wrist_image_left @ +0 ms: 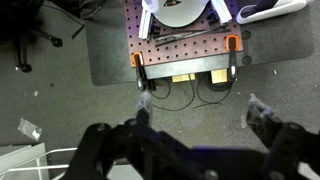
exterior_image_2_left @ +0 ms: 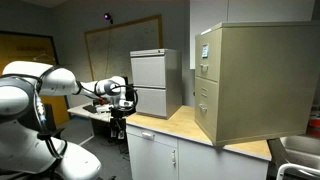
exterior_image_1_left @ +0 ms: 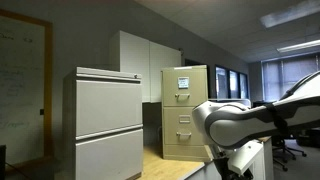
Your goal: Open the bottom drawer on the right filing cabinet
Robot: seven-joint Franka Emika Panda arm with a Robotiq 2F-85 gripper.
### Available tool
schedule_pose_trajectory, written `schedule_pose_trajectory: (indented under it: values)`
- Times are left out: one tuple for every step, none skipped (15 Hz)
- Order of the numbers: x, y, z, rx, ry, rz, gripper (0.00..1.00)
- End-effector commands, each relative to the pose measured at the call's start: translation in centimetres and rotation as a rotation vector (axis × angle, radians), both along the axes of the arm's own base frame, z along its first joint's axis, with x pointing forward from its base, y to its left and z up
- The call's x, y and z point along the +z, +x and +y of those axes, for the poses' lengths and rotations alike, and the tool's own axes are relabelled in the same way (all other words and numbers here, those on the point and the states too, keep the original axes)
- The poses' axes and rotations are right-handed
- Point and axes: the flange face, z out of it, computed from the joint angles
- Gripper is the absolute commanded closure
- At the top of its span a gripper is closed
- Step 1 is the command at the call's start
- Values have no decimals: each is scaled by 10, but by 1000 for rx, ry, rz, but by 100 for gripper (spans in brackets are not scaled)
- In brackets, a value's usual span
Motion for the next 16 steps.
schedule_pose_trajectory:
  values:
    - [1,0,0,0,0,0,0]
    - [1,0,0,0,0,-1,0]
    - [1,0,0,0,0,-1,0]
    - [1,0,0,0,0,-1,0]
    - [1,0,0,0,0,-1,0]
    - [1,0,0,0,0,-1,0]
    - [1,0,0,0,0,-1,0]
    - [2,5,-2,-13,4,-2,0]
    - [4,10,-4,-21,8,-11,0]
    - [9,19,-8,-40,27,-33,0]
    - [14,30,-14,-74,34,-61,0]
    - [21,42,-22,-116,61,-100,0]
    - [31,56,-31,-159,98,-143,0]
    - [40,71,-42,-195,119,-177,0]
    - [52,81,-49,-229,150,-213,0]
    - [63,94,-61,-271,173,-239,0]
